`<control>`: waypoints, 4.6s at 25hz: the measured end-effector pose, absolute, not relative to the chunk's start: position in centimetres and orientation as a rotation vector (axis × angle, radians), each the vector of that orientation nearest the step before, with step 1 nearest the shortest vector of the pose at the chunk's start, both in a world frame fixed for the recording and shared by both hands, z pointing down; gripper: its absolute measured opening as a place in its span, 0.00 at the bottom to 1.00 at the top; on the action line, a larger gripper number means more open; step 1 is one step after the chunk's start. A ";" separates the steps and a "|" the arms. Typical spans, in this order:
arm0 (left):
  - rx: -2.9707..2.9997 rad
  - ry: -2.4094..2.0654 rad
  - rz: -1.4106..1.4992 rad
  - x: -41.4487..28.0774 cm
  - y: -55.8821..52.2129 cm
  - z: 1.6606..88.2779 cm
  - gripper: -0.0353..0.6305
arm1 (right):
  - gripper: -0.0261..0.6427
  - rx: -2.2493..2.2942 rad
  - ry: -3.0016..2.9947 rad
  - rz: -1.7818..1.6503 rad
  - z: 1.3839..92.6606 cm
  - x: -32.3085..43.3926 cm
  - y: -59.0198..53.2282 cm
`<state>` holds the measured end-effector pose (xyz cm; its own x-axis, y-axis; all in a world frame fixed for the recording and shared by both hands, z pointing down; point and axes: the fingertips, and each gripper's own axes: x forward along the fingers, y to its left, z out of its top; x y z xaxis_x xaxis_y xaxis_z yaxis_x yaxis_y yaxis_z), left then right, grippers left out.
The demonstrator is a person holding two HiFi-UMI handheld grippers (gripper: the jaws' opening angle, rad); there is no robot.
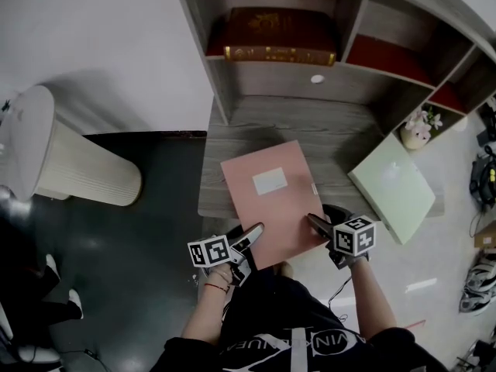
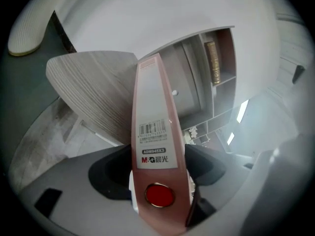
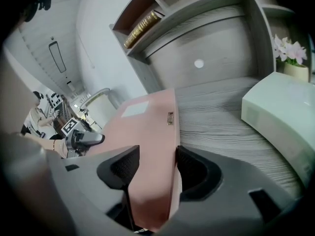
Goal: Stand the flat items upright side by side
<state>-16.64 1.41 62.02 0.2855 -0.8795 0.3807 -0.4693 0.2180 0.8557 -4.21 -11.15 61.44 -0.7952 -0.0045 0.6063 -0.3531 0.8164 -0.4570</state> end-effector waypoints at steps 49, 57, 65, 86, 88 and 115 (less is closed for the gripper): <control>2.007 -2.129 0.045 -35.9 -3.8 46.1 0.51 | 0.38 0.168 -2.742 0.507 54.4 -28.2 -17.2; 1.898 -2.197 0.237 -36.0 -4.7 48.2 0.51 | 0.26 0.233 -2.717 0.467 54.6 -29.8 -18.8; 1.808 -2.172 0.217 -35.1 -5.5 50.3 0.50 | 0.52 0.199 -2.914 0.540 47.6 -29.1 -16.3; 1.798 -2.180 0.458 -32.1 -9.3 53.0 0.49 | 0.92 0.328 -2.892 0.453 44.7 -32.5 -11.5; 1.801 -2.195 0.492 -32.1 -9.4 53.1 0.49 | 0.89 0.297 -2.913 0.447 44.7 -32.6 -11.5; 1.757 -2.217 0.800 -35.2 -11.5 55.1 0.53 | 0.87 -0.253 -3.020 0.324 45.4 -37.6 -13.4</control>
